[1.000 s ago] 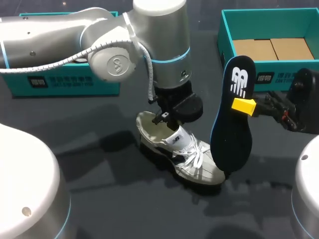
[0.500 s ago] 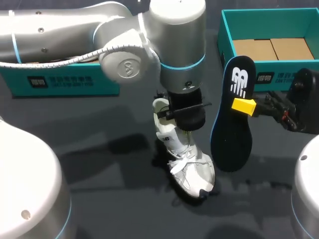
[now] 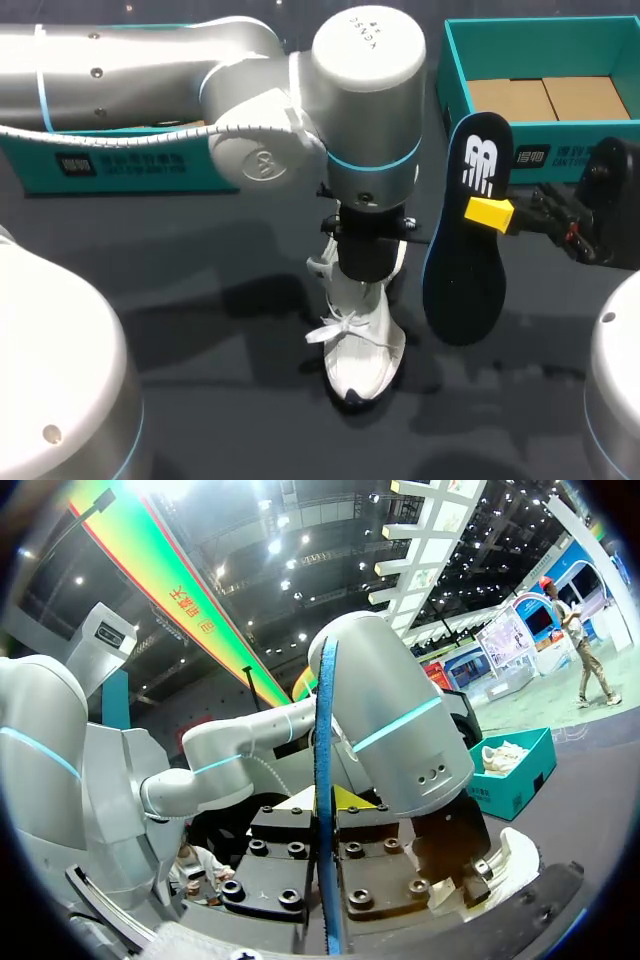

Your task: Take the shoe out of the shoebox, open the shoe tongue, remove and reinsert the insole, then place the shoe into the shoebox

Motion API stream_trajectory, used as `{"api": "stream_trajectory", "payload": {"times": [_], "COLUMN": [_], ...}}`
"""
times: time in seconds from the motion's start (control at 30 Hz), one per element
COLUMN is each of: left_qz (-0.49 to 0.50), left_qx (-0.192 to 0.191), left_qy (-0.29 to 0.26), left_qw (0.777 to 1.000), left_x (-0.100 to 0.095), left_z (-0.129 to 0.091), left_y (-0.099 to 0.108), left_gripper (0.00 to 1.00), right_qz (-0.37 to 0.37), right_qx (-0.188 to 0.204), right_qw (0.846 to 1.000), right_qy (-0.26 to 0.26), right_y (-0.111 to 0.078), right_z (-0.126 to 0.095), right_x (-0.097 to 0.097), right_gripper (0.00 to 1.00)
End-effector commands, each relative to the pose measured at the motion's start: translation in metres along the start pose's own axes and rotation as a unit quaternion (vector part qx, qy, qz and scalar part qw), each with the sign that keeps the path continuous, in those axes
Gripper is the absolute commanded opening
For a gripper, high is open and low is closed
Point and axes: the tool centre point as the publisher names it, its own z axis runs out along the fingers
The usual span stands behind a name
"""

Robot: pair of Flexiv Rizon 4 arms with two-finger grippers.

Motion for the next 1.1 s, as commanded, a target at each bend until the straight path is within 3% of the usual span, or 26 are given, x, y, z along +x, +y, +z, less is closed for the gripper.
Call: {"api": "stream_trajectory", "payload": {"times": [0.03, 0.53, 1.1], "left_qz": [0.009, -0.005, -0.063], "left_qx": [0.007, 0.014, 0.035], "left_qy": [-0.006, 0.017, 0.032], "left_qw": [1.0, 1.0, 0.997], "left_x": [0.003, -0.005, 0.002], "left_z": [0.007, 0.024, 0.044], "left_y": [0.003, 0.004, 0.012], "left_gripper": [0.0, 0.0, 0.0], "right_qz": [0.0, 0.0, 0.0], "right_qx": [0.001, 0.001, 0.001], "right_qw": [1.0, 1.0, 1.0], "right_qy": [-0.002, -0.002, -0.002], "right_y": [-0.001, -0.001, -0.001], "right_z": [0.0, 0.0, 0.0], "right_x": [0.002, 0.002, 0.002], "right_gripper": [0.0, 0.0, 0.0]}}
